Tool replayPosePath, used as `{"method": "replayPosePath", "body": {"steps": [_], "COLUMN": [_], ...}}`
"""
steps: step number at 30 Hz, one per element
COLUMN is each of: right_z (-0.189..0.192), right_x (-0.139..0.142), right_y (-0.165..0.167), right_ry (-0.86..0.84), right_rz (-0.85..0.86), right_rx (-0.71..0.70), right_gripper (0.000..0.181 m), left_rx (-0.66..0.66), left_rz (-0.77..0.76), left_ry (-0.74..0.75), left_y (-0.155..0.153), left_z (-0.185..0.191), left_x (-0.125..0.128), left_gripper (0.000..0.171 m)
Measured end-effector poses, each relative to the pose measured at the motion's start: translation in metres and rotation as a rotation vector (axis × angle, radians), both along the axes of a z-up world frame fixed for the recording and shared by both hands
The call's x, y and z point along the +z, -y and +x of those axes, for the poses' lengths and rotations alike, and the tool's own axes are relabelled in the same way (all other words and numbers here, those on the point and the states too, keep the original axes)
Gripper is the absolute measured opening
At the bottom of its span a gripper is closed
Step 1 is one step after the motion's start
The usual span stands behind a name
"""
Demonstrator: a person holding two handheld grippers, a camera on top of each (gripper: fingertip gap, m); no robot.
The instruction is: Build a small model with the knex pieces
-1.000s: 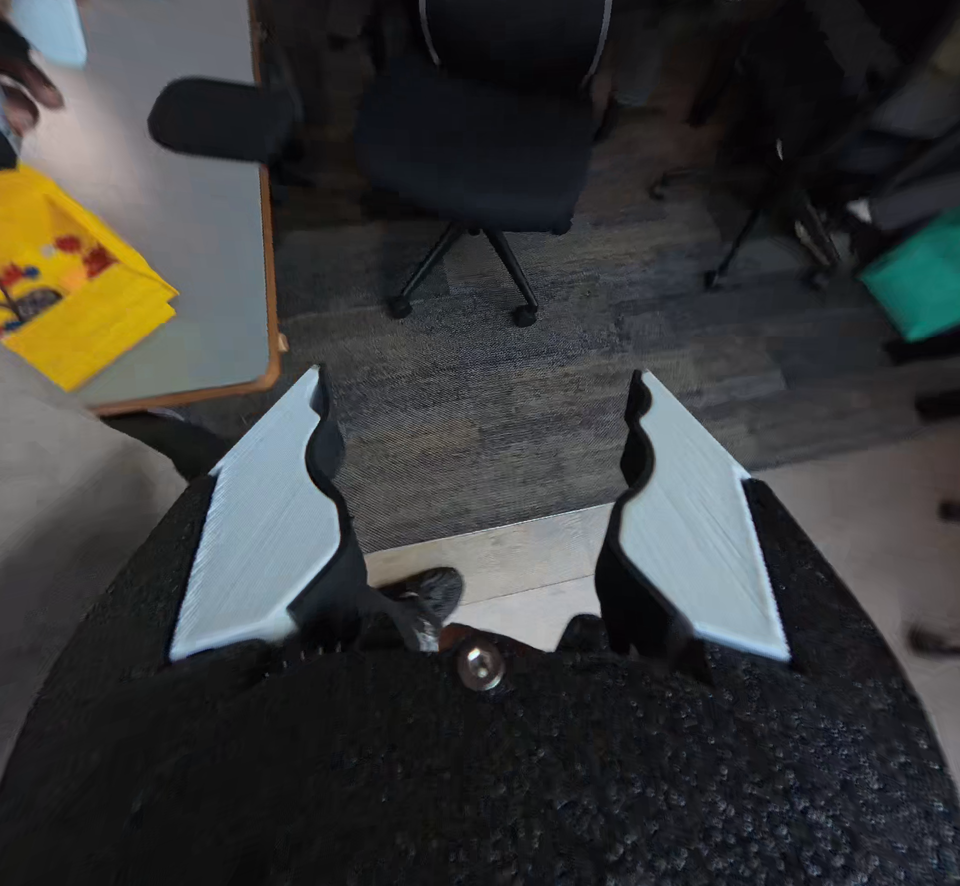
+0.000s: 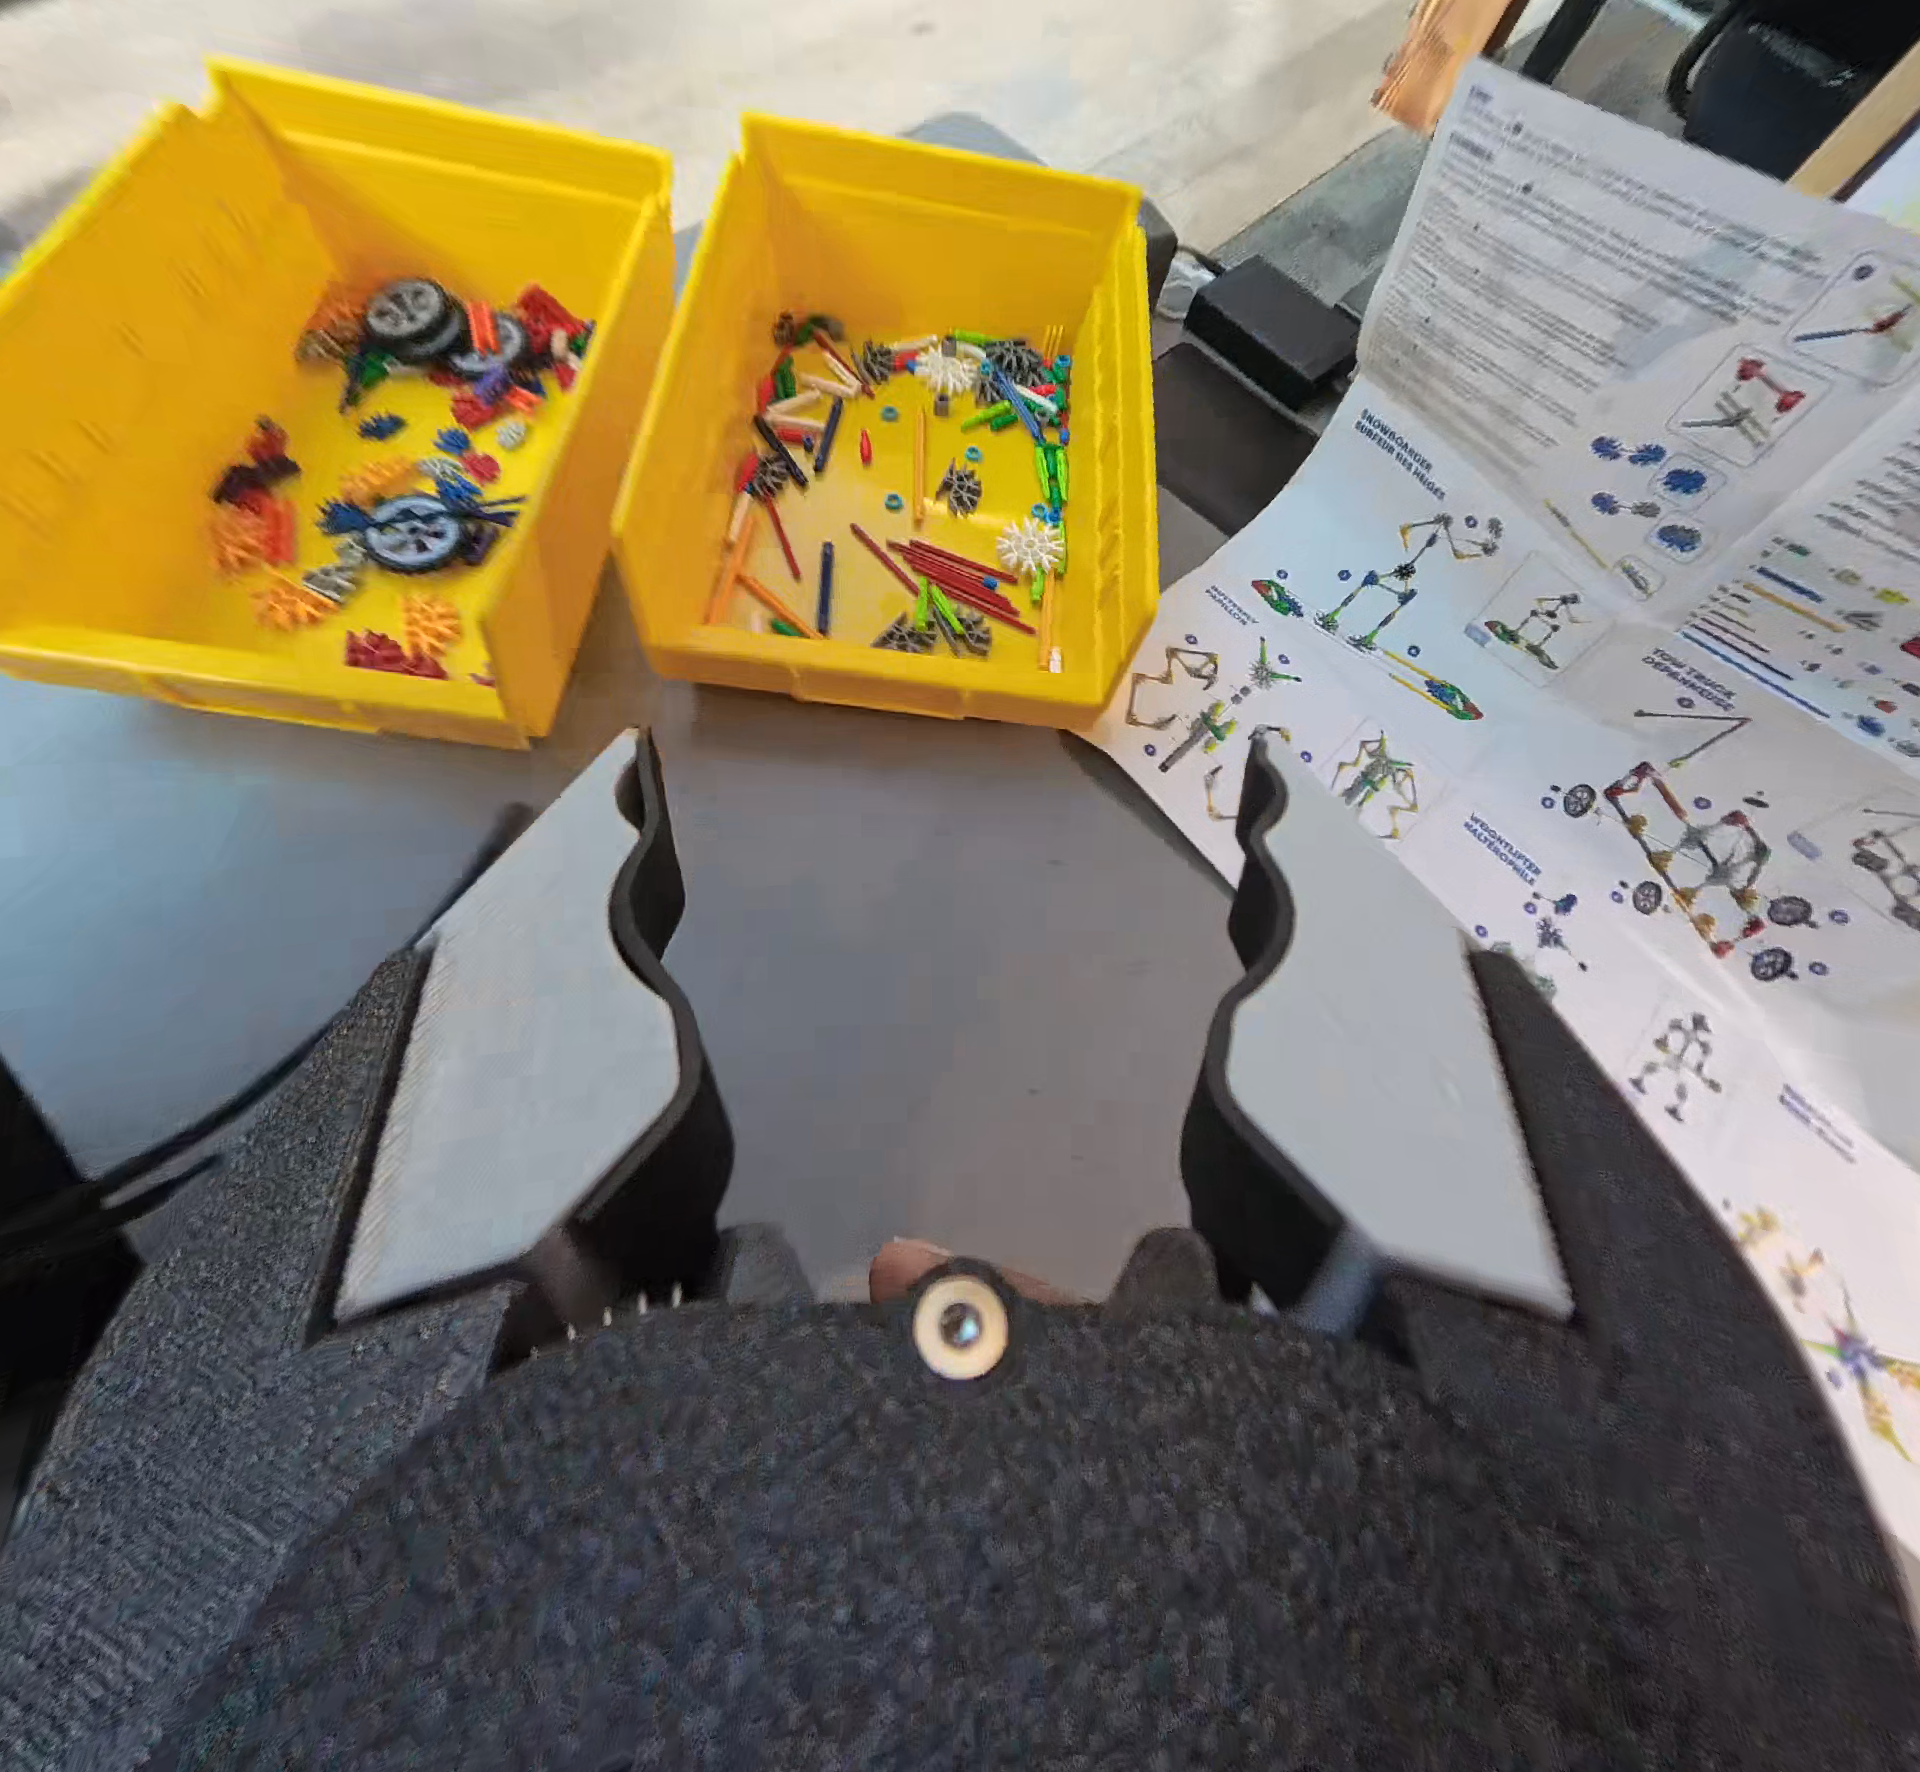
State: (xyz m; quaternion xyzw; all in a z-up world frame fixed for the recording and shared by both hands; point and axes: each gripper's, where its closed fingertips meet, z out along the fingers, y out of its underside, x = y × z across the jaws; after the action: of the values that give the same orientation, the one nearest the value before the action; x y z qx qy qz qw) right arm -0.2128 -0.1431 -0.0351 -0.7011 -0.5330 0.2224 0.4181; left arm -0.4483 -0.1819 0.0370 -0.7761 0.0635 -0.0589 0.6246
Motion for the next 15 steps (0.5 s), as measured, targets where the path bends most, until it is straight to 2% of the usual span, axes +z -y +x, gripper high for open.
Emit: {"method": "replayPosePath", "body": {"steps": [1,3,6,10,15], "right_z": [-0.005,-0.019,-0.040,-0.071,-0.102], "right_x": [-0.004,0.004,-0.004,-0.013,-0.019], "right_y": [-0.017,-0.037,-0.036,-0.002,0.076], "right_ry": [0.001,-0.076,-0.104,-0.110,-0.194], "right_rz": [0.007,-0.007,-0.092,-0.054,0.023], "right_rx": [0.023,0.035,0.087,0.225,0.437], "right_gripper": [0.109,0.106,0.106,0.104,0.103], "left_rx": [0.097,0.237,0.339,0.464,0.607], "left_rz": [0.002,0.013,-0.009,0.006,0.077], "left_ry": [0.060,0.174,0.155,0.130,0.072], "left_y": [0.010,0.037,0.088,0.171,0.282], "left_z": [-0.008,-0.008,0.004,-0.004,-0.003], "left_x": [-0.005,-0.009,-0.018,-0.033,-0.061], "left_gripper": [0.079,0.079,0.079,0.079,0.078]}}
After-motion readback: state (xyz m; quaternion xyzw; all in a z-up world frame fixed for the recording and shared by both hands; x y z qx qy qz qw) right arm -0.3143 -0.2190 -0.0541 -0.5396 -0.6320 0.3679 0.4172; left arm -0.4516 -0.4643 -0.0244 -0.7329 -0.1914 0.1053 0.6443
